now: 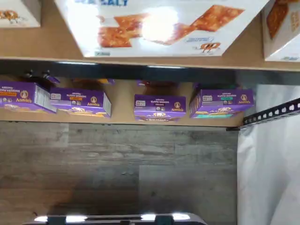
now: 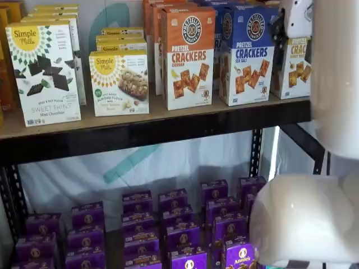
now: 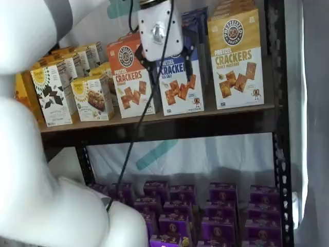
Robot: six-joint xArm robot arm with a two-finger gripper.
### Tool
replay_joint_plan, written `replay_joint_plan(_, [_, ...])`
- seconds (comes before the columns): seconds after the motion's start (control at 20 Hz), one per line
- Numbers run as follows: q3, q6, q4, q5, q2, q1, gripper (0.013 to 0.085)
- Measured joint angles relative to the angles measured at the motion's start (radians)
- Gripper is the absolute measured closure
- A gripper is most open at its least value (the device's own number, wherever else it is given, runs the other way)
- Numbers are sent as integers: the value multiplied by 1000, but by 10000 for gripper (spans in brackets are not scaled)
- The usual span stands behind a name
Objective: Retrieve the yellow and white box located on the top shelf, the sixth one from the left
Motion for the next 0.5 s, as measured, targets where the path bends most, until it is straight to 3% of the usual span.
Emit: replay_joint_plan(0.5, [-44,-152,57,-100,90,-162,130])
